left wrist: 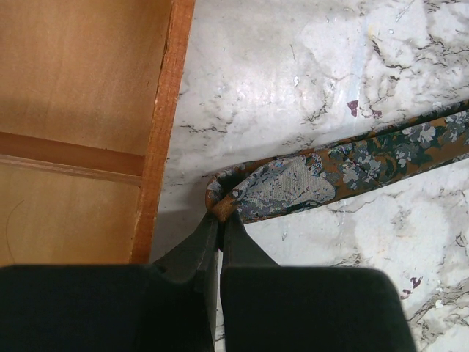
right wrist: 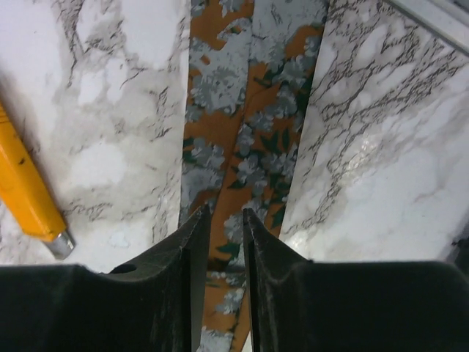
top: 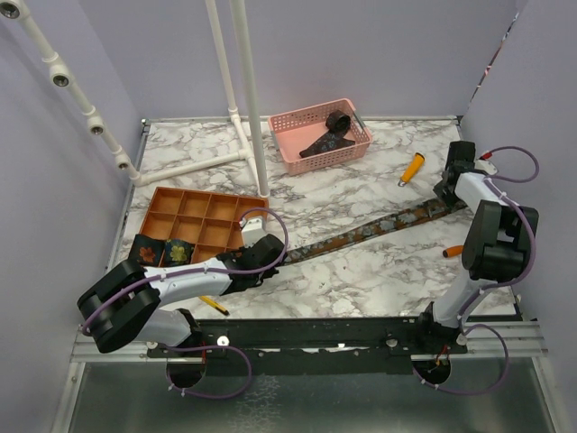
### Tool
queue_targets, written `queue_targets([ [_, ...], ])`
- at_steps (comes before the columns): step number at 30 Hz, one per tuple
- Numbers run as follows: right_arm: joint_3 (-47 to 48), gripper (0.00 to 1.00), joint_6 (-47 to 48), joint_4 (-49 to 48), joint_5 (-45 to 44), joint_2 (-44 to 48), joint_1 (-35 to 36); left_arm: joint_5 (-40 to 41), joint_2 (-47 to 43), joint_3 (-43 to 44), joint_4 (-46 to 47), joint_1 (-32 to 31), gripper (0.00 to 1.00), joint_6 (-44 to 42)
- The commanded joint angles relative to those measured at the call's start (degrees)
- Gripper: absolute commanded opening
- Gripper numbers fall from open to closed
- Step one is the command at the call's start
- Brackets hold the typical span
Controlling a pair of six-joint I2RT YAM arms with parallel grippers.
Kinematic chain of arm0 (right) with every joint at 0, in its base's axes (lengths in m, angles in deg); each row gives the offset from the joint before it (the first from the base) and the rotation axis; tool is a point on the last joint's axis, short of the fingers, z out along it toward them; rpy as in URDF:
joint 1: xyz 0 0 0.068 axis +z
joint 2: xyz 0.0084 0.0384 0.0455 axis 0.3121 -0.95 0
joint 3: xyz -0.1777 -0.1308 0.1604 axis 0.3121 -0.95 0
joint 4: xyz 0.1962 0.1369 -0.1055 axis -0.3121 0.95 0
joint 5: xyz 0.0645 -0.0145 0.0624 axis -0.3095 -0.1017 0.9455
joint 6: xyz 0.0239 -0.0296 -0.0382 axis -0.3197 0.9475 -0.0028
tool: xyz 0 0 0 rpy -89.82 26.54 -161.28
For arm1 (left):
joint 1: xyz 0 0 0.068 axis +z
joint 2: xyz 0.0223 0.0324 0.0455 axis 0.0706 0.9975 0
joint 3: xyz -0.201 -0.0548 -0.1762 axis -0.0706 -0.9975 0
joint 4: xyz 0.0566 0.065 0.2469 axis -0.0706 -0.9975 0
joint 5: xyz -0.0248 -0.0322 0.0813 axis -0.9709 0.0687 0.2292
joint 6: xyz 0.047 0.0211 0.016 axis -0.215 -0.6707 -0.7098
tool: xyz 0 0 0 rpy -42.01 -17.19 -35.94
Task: Roll the ties
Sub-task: Flatten out the tie at the center of the board.
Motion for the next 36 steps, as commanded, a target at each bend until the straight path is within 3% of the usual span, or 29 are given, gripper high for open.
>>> queue_targets([
  [1, 3.46, 0.28, 4.86, 0.43, -2.42, -5.04, -1.12, -1.89, -0.22, -2.23, -4.62, -0.32, 0.00, -1.21],
  [4, 9.68, 0.25, 3.82, 6.51, -2.19, -12.02, -2.15, -2.07, -0.53, -2.54, -4.72, -0.32, 0.00, -1.48],
  [11, 8.61, 0.24, 0.54, 8.29, 3.37, -15.55, -11.59, -1.73, 0.67, -1.24, -5.02, -0.38, 0.00, -1.88],
  [20, -1.04, 0.22, -1.14, 6.40, 1.02, -10.61, -18.17, -1.06, 5.29, 2.61, -4.81, -0.34, 0.00, -4.59],
  [29, -3.89, 0.27, -1.54, 3.46, 2.71, -3.45, -17.31, 0.48, 6.94, 4.22, -4.84, -0.31, 0.00, -5.86],
  [36, -0.09, 0.42, -4.20, 4.66, -0.13, 5.67, -6.73, 1.85, 8.68, 5.82, -4.92, -0.14, 0.00, -6.62],
])
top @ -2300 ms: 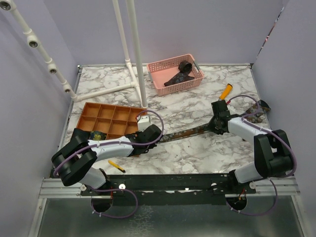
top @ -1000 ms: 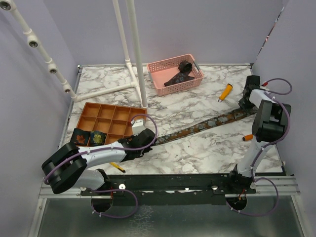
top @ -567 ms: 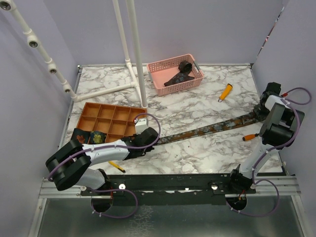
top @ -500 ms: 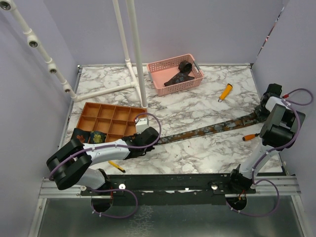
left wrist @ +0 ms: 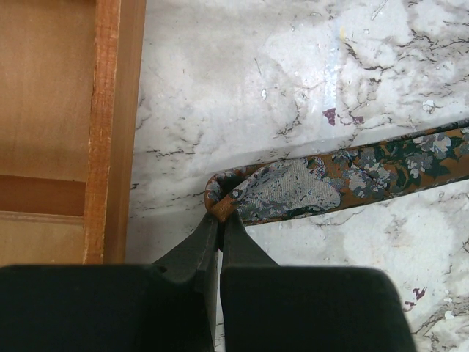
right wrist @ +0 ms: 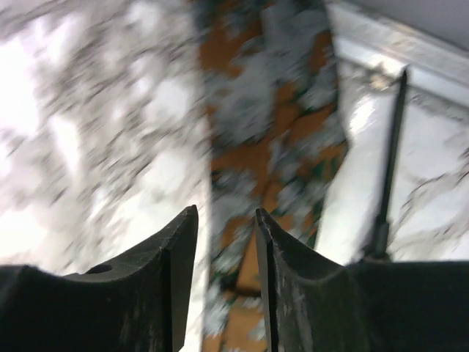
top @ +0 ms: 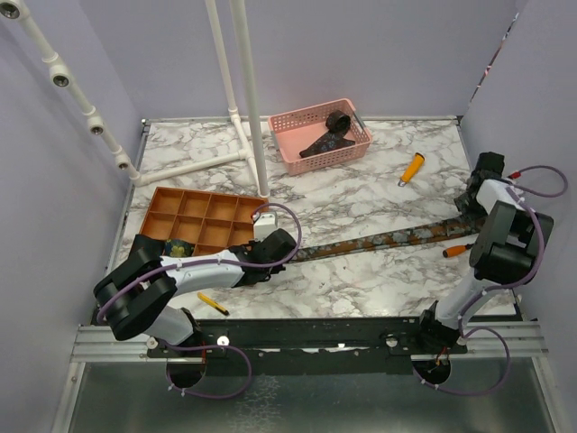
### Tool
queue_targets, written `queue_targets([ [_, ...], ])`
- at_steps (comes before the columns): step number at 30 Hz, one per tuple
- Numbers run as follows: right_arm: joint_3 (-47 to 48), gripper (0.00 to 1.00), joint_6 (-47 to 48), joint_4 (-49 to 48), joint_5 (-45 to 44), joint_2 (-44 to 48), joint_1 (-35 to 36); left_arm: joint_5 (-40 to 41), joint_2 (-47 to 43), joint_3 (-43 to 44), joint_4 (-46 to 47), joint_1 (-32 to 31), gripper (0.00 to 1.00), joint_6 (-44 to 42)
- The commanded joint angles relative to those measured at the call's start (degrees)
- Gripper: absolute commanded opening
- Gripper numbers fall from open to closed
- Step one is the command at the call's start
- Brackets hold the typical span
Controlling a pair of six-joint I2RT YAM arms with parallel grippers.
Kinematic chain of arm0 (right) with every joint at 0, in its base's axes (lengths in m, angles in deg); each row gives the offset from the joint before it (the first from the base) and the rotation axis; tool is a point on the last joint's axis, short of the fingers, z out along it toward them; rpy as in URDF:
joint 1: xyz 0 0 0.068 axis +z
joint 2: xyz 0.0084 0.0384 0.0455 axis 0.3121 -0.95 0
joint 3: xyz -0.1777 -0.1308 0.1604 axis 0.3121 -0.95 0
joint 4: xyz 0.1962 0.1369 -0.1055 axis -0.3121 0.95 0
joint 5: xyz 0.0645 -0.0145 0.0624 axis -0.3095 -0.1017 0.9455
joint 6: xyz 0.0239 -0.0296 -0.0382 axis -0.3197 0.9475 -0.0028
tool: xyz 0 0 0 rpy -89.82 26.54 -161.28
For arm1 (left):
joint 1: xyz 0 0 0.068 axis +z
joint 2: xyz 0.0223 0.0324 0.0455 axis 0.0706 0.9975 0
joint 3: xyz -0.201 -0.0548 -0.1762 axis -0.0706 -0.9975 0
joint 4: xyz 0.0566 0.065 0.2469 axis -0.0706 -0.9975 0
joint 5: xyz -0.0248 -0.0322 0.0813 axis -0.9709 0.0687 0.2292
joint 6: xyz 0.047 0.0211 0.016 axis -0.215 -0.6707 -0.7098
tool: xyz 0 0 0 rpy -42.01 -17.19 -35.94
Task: Roll the ties
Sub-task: Flatten out the tie at the center of the board.
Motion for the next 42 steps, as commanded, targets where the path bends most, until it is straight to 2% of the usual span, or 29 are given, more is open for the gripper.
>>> queue_targets([
  [1, 1.00, 0.44, -3.55, 0.98, -2.90, 9.20, 7.50, 1.48, 2.61, 0.52, -4.11, 0.01, 0.00, -1.43],
  [5, -2.62, 0.45, -3.76, -0.80, 0.07, 16.92, 13.42, 1.90, 2.71, 0.70, -4.26, 0.12, 0.00, -1.42],
  [10, -11.31, 0.43, 0.35, -5.27, 6.94, 25.40, 23.98, 2.15, 2.82, 0.73, -4.50, 0.13, 0.00, -1.14],
  [14, -15.69, 0.42, 3.19, -5.35, 13.43, 25.49, 31.88, 2.50, 2.62, 0.31, -4.81, 0.19, 0.00, -0.60],
  [19, -17.90, 0.39, 5.14, -4.60, 15.15, 23.80, 39.10, 2.67, 2.46, -0.30, -5.21, 0.20, 0.00, 0.42],
  [25, -22.06, 0.38, 4.93, -4.89, 18.39, 22.24, 40.43, 2.83, 1.88, -0.91, -5.51, 0.15, 0.00, 1.43],
  [32, -26.89, 0.35, 1.86, -6.02, 14.84, 18.37, 40.38, 2.75, 0.39, -0.77, -7.72, 0.21, 0.01, 1.28],
  [35, -26.91, 0.35, 2.18, -6.21, 14.99, 18.61, 40.38, 1.66, -2.31, -0.48, -8.94, 0.20, 0.09, 0.43],
  [40, -24.91, 0.36, 5.05, -6.03, 16.09, 23.94, 41.97, -1.25, -9.95, 0.40, -11.48, 0.12, 0.41, -1.14],
  [42, -22.92, 0.38, 6.70, -5.07, 16.88, 24.77, 43.85, -2.56, -13.10, 0.82, -12.40, 0.12, 0.50, -1.71],
])
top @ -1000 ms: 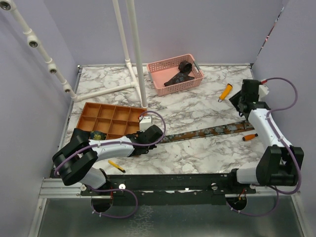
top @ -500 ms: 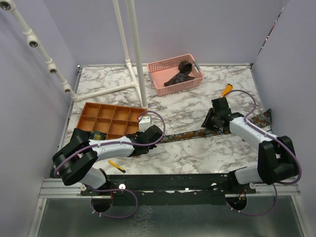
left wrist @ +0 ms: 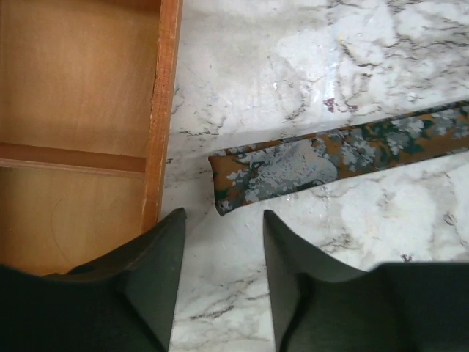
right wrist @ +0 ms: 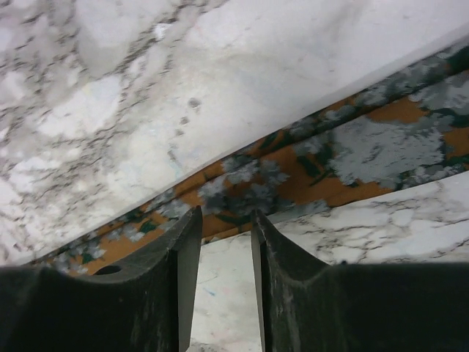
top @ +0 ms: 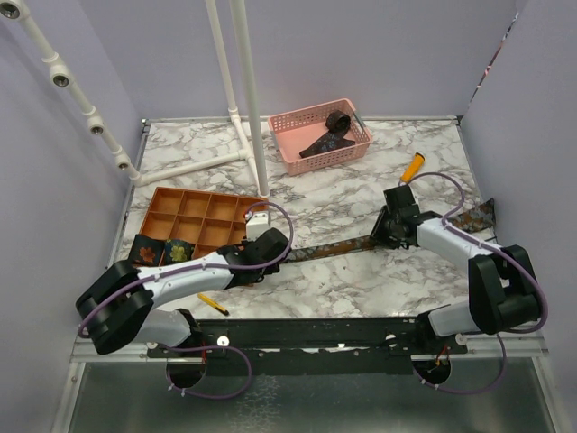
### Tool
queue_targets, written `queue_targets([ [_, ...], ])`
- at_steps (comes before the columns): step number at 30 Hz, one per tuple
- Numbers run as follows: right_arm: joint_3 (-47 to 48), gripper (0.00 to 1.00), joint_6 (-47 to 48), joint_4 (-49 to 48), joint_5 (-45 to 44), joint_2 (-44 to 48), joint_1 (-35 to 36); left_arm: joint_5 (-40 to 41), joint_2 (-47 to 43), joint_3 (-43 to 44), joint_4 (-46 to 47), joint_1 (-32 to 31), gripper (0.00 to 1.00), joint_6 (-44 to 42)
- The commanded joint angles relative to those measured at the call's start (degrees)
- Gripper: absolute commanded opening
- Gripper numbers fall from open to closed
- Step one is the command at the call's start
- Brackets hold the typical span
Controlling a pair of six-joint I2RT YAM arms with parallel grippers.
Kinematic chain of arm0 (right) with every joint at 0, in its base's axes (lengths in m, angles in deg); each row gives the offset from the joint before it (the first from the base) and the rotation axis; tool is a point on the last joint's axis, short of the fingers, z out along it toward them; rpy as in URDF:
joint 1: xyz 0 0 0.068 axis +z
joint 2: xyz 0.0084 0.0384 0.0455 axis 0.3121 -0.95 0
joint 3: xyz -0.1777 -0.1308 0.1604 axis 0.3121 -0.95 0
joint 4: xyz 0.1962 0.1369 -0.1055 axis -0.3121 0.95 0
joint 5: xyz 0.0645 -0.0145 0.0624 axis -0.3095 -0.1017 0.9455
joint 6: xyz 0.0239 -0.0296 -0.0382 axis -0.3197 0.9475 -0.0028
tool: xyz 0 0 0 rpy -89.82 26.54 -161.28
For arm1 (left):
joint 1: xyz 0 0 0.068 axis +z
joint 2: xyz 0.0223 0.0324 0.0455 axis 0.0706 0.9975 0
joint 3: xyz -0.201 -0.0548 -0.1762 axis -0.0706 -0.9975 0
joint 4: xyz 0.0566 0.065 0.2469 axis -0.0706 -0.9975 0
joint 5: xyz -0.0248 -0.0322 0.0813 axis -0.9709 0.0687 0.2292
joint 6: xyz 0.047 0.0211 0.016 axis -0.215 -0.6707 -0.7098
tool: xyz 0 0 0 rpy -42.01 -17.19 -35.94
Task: Roll the ties
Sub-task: Flatten out the tie at the center of the board.
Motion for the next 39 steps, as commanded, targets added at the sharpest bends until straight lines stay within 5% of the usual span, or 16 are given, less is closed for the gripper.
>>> queue_targets([
  [1, 3.30, 0.38, 3.57, 2.10, 1.21, 3.03, 3.76, -3.44, -7.43, 0.61, -5.01, 0.08, 0.53, -2.26],
  [5, 4.73, 0.35, 4.46, -0.33, 3.74, 3.06, 9.38, -2.73, -10.66, 2.10, -6.20, 0.16, 0.53, -1.76],
  [10, 5.30, 0.27, 2.87, -9.31, 12.67, -1.74, 15.87, -1.04, -9.69, 1.92, -3.34, 0.47, 0.35, -0.66],
  [18, 10.42, 0.19, 1.26, -12.99, 12.90, -10.13, 24.19, 1.13, -0.58, 5.68, -2.43, 1.76, 0.10, -1.75],
  [26, 10.69, 0.16, 0.75, -14.53, 12.60, -11.45, 26.19, 2.04, 6.15, 7.51, -2.49, 2.46, 0.00, -2.00],
  [39, 9.42, 0.15, 1.16, -14.00, 11.86, -9.94, 26.69, 4.54, 6.47, 1.69, -3.02, 6.91, 0.00, -1.03],
])
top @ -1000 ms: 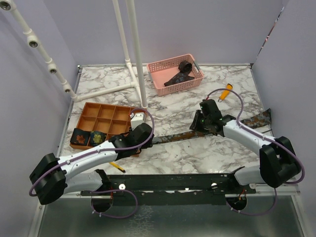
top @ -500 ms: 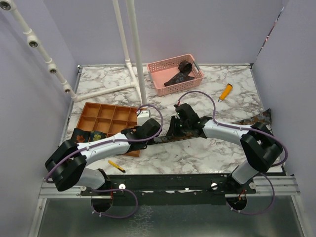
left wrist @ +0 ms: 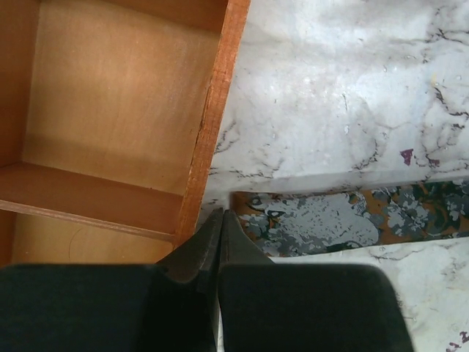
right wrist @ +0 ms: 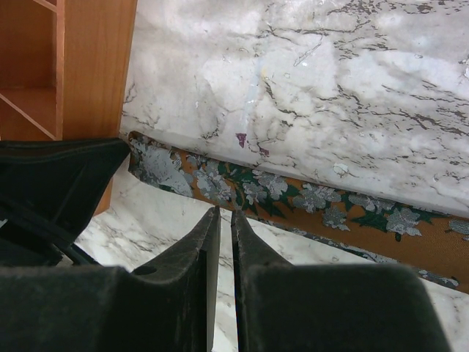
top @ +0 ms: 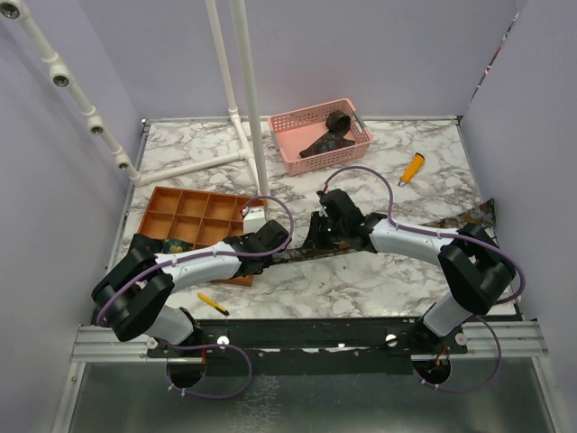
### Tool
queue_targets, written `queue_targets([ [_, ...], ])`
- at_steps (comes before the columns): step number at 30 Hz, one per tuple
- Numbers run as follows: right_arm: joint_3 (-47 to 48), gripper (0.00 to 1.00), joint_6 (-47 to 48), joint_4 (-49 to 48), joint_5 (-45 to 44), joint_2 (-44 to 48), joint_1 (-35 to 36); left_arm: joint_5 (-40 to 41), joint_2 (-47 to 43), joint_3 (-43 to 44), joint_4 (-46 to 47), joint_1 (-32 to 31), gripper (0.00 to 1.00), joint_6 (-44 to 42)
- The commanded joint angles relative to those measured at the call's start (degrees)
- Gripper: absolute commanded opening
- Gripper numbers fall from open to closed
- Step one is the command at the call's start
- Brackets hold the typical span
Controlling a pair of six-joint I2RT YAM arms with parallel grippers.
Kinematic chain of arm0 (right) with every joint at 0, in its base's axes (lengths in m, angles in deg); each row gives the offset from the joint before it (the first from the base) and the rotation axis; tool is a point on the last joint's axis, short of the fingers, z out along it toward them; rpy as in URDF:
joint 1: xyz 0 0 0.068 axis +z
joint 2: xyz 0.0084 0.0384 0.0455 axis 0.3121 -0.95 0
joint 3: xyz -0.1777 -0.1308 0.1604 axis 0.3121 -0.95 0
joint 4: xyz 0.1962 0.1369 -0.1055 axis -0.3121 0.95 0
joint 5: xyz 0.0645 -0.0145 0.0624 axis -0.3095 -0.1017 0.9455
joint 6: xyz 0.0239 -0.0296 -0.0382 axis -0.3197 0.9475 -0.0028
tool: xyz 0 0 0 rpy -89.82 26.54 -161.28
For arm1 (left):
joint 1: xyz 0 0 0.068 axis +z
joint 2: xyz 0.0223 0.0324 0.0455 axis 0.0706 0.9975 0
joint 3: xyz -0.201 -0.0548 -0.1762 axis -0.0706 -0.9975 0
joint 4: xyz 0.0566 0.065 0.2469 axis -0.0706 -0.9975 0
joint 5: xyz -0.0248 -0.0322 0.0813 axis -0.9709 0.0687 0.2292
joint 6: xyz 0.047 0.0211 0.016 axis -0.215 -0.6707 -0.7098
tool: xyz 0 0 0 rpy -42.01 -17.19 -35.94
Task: Roll the ties
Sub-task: Flatten out the tie at the center of the board.
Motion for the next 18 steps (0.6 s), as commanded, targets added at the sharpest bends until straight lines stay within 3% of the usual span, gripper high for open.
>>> queue_targets([
  [1, -0.31, 0.15, 0.12, -0.29, -0.15, 1.06, 0.37, 3.17, -0.65, -1.17, -1.47, 2.35, 0.00, -1.08],
  [6, -0.51, 0.15, 0.05, -0.14, -0.33, 1.76, 0.37, 2.31, -2.93, -0.01, -1.52, 3.12, 0.01, -2.73],
  [10, -0.62, 0.15, 0.01, 0.08, -0.60, 1.79, 0.37, 2.97, -5.75, -0.19, -1.88, 3.85, 0.07, -3.39],
  [18, -0.56, 0.16, 0.11, 0.94, -1.38, 2.07, 0.38, 1.68, -6.24, -4.27, -3.44, 13.60, 0.07, -3.31],
])
